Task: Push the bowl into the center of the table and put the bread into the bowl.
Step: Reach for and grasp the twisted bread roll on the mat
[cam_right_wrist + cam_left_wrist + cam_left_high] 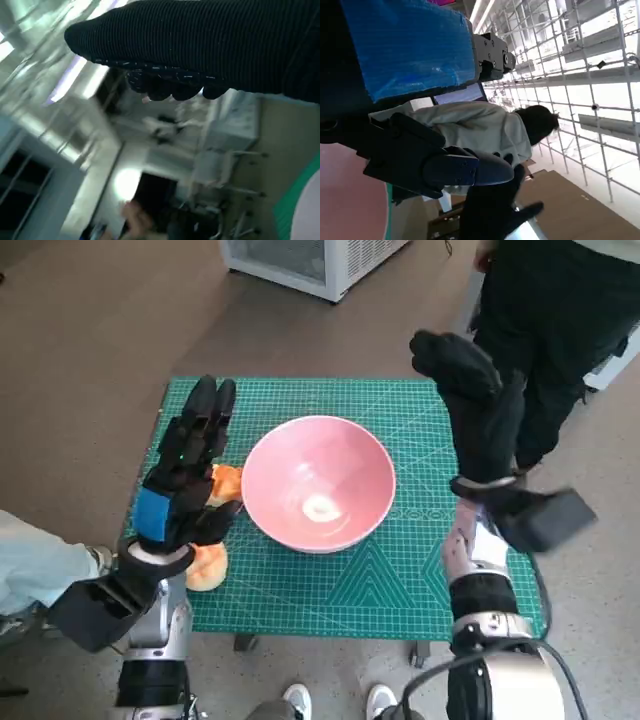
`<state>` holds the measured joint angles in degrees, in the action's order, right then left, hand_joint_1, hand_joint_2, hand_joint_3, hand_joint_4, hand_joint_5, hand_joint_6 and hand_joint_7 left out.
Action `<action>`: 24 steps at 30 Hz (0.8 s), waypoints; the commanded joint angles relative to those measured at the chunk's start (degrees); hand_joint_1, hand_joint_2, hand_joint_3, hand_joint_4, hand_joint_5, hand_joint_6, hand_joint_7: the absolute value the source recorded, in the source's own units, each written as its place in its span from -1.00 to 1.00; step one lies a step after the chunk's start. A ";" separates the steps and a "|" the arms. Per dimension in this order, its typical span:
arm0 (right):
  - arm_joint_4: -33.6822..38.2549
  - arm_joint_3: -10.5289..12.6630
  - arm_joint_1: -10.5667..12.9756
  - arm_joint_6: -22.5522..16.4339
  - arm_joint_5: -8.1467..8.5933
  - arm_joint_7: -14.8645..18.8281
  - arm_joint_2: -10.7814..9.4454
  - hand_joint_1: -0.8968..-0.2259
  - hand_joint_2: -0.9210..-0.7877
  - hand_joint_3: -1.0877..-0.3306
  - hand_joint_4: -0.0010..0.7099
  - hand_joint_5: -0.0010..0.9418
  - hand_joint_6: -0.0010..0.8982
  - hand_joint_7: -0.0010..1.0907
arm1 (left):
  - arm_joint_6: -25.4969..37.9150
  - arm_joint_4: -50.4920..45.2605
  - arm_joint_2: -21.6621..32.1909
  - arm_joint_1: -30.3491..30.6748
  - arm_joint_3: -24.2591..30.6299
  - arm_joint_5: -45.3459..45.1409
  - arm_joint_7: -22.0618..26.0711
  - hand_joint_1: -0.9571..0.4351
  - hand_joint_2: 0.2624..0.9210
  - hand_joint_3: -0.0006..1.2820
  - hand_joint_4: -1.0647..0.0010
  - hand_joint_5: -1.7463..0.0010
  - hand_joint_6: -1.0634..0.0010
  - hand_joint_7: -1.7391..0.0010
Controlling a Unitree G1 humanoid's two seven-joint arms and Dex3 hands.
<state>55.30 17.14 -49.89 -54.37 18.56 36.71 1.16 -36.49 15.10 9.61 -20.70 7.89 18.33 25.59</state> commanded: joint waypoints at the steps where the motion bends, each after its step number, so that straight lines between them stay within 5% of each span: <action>1: -4.47 -1.68 3.21 0.67 3.05 3.92 -0.88 -0.54 -1.00 -0.41 -0.40 -0.99 -0.73 -0.17 | -1.37 1.97 -0.03 -1.74 0.44 1.06 1.47 -0.62 1.00 -0.47 0.84 1.00 0.70 0.97; 7: -6.67 -2.66 4.03 1.98 5.26 6.29 -0.94 -0.52 -1.00 -0.42 -0.40 -1.00 -0.75 -0.13 | -2.13 3.36 0.00 -2.80 0.68 1.88 2.94 -0.61 1.00 -0.49 0.84 1.00 0.68 0.97; 14: -7.45 -3.08 4.37 2.41 5.54 6.60 -0.82 -0.54 -1.00 -0.41 -0.40 -1.00 -0.77 -0.10 | -1.40 2.89 2.04 -3.67 1.66 1.93 3.63 -0.62 1.00 -0.51 0.83 0.99 0.67 0.97; 19: -7.84 -3.41 4.77 2.55 5.56 6.46 -1.04 -0.54 -1.00 -0.40 -0.41 -1.00 -0.78 -0.08 | -0.27 2.57 6.22 -4.72 3.52 1.50 4.40 -0.62 1.00 -0.53 0.84 1.00 0.67 0.97; 24: -8.45 -3.78 5.33 2.59 5.63 6.36 -1.26 -0.55 -1.00 -0.38 -0.41 -1.00 -0.80 -0.06 | -1.93 4.44 13.49 -6.44 5.46 -6.80 1.82 -0.52 1.00 -0.77 0.87 1.00 0.66 0.97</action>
<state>47.13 13.71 -46.21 -52.35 24.02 42.78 0.10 -37.27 18.68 17.98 -25.16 11.76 16.94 29.19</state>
